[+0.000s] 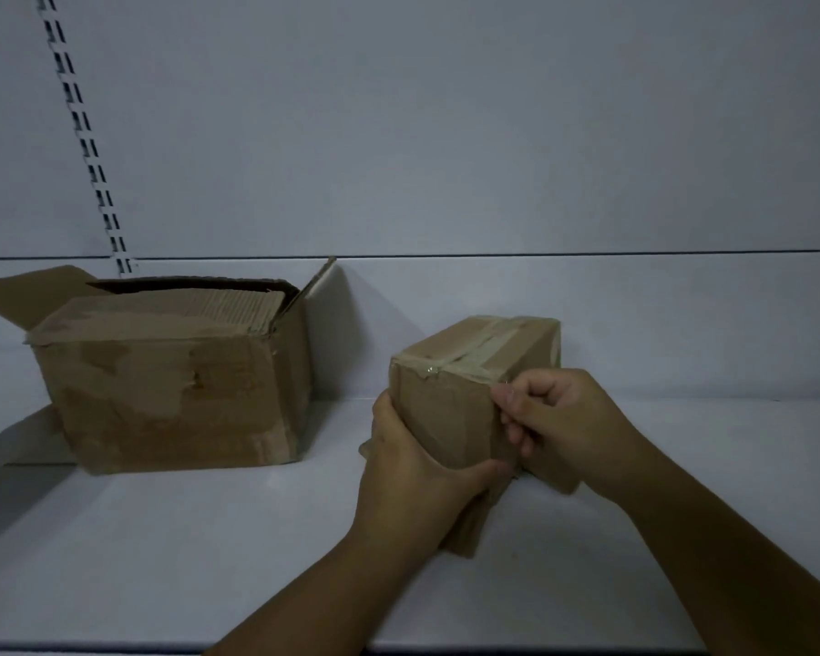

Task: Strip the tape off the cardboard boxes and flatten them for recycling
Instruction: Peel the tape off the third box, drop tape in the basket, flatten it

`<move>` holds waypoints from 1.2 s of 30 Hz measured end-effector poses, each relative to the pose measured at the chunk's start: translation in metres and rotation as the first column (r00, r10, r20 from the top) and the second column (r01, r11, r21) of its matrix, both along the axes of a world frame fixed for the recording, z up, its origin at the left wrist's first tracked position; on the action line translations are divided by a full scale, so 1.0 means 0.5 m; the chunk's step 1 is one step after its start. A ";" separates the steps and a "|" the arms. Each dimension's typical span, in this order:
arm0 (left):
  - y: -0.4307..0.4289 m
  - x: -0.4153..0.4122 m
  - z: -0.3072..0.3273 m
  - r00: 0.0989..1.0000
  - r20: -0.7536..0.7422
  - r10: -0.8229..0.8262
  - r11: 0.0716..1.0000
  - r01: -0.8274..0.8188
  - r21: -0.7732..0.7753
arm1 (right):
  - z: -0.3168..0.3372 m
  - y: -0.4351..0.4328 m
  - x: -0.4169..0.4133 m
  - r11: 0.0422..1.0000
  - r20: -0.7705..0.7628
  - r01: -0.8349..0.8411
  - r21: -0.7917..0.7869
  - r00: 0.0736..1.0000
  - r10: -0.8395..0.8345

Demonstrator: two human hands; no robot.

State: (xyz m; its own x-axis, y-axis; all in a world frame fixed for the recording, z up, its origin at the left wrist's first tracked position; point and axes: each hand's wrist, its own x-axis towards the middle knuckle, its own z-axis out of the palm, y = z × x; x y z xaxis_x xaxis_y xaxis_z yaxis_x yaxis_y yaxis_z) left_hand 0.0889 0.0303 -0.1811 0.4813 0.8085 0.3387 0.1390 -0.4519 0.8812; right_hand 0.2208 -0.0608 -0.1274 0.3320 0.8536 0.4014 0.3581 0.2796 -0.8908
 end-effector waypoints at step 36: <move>-0.094 -0.122 0.093 0.826 -0.390 -0.407 0.657 0.561 0.503 | 0.021 -0.065 0.009 0.886 0.237 0.426 -0.181 0.893 -0.381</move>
State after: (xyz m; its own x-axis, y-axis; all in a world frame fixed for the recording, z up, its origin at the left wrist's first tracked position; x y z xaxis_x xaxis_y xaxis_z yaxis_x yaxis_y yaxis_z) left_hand 0.0281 -0.0168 -0.1345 0.8688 0.1207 0.4803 -0.0932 -0.9127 0.3980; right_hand 0.2254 -0.0934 -0.1168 0.6036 0.7355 0.3078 0.5653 -0.1226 -0.8157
